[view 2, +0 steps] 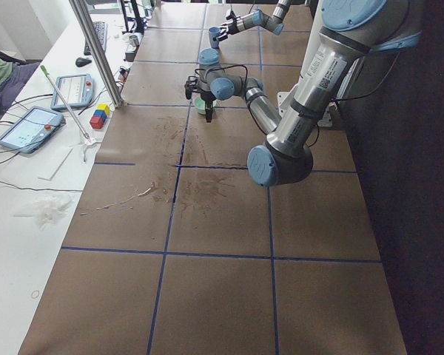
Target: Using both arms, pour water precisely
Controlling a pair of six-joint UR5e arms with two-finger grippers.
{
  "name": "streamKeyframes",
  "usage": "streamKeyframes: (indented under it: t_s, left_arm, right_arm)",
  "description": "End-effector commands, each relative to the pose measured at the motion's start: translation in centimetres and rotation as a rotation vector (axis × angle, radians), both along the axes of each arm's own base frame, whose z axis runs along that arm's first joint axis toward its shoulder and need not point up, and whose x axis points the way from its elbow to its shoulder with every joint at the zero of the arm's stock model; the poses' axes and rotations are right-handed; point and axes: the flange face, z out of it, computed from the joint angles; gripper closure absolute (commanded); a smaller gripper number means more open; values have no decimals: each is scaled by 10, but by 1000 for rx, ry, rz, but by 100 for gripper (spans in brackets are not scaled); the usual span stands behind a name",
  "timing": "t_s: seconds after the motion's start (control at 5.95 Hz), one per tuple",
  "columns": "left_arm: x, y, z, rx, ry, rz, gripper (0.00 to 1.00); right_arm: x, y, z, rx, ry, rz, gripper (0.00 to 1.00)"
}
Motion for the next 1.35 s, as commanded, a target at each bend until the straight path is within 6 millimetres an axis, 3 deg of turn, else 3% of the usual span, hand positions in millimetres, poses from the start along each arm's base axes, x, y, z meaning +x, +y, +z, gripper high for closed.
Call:
streamKeyframes:
  t_s: [0.0,0.17,0.34,0.5,0.67,0.84,1.18]
  left_arm:
    - [0,0,0,0,0,0,0]
    - [0,0,0,0,0,0,0]
    - [0,0,0,0,0,0,0]
    - [0,0,0,0,0,0,0]
    - [-1,0,-1,1,1,0,0]
    - [-1,0,-1,2,2,0,0]
    - [-2,1,-2,3,4,0,0]
  right_arm:
    - [-2,-5,-5,9,2,4,0]
    - [-3,-5,-5,9,5,1,0]
    - [-3,-5,-2,7,12,1,11]
    - [-2,-5,-2,7,13,2,52]
    - [-2,-7,-6,11,5,6,73]
    - [1,-9,-12,26,35,-5,87]
    - [7,-15,-35,79,146,-43,92]
